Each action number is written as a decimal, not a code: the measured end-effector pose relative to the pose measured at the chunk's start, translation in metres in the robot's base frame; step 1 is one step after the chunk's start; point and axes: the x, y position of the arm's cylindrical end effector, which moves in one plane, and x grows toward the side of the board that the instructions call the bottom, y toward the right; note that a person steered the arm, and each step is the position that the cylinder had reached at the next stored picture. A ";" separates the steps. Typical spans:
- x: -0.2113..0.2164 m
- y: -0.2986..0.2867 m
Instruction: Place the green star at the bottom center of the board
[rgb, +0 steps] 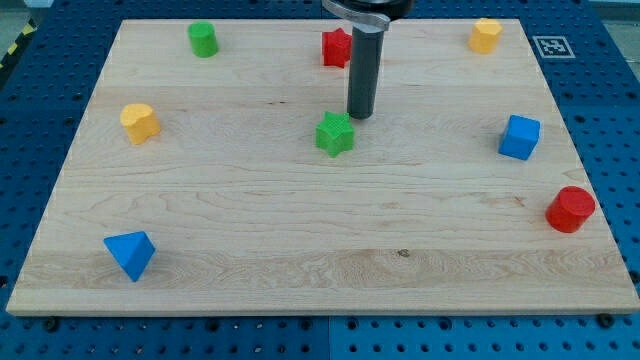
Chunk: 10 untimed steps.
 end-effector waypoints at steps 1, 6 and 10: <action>0.028 -0.017; 0.068 -0.056; 0.120 0.014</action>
